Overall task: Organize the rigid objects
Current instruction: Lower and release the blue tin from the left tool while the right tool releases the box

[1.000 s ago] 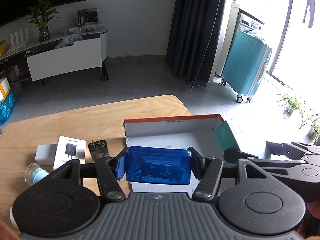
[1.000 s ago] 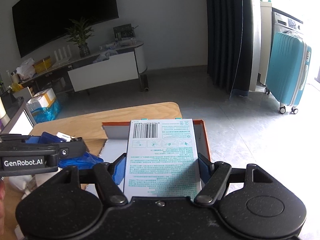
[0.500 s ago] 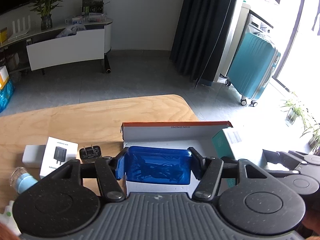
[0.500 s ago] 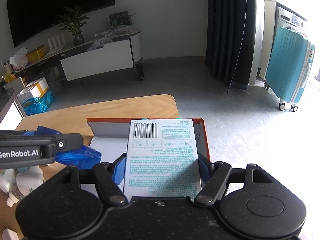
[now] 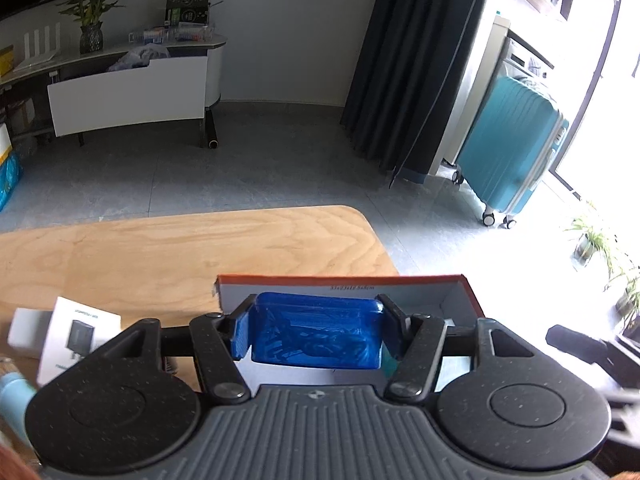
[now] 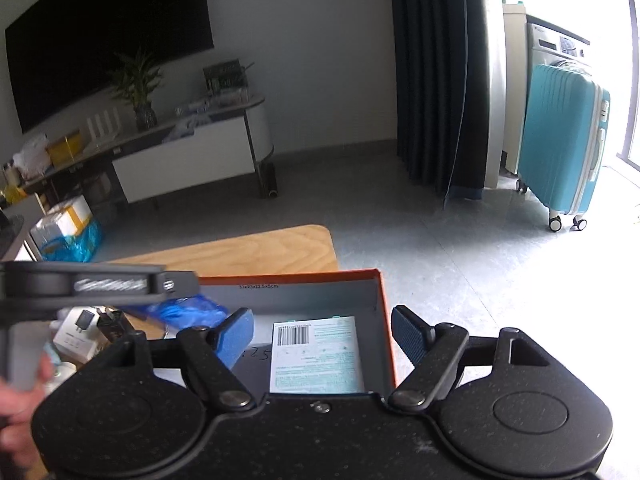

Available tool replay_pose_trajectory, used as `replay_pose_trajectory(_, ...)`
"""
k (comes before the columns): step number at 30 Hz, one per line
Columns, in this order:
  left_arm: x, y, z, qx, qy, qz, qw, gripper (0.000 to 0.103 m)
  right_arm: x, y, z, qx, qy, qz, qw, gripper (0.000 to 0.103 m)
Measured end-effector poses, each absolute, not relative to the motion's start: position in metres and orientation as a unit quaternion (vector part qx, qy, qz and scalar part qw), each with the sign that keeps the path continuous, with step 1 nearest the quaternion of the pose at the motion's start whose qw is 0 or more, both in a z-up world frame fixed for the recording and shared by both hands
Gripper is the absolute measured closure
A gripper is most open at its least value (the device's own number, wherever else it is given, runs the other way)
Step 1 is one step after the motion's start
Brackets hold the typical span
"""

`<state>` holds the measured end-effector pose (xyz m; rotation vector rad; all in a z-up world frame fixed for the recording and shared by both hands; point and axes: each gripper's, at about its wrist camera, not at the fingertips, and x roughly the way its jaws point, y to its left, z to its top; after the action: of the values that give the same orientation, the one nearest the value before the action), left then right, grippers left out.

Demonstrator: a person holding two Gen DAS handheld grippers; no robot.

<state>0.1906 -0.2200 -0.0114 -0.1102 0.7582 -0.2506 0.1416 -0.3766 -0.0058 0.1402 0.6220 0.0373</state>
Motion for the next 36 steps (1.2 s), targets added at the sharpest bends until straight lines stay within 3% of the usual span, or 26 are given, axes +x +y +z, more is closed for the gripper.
replay_pose_trajectory(5,0.196,-0.232,-0.024,-0.055,0.364,-0.108,0.923,0.041,0.130,-0.380,-0.003,0.072,0.304,0.018,0.950,0.013)
replay_pose_trajectory(8,0.196,-0.233,-0.032,-0.068,0.394,-0.119,0.909,0.033,0.125,-0.379,-0.003,0.069,0.306,0.020,0.949,0.013)
replay_pose_trajectory(9,0.193,-0.231,-0.032,-0.077,0.399,-0.124,0.905,0.026,0.123,-0.379,-0.003,0.070,0.305,0.021,0.950,0.013)
replay_pose_trajectory(13,0.176,-0.216,-0.018,-0.101,0.398,-0.141,0.901,0.021,0.113,-0.378,-0.002,0.074,0.305,0.024,0.949,0.013)
replay_pose_trajectory(24,0.131,-0.194,-0.003,-0.012,0.416,-0.103,0.904,0.009,0.093,-0.350,0.000,0.065,0.321,0.047,0.944,0.011)
replay_pose_trajectory(36,0.096,-0.163,0.000,0.001,0.411,-0.073,0.908,0.006,0.075,-0.320,0.003,0.058,0.329,0.059,0.941,0.004)
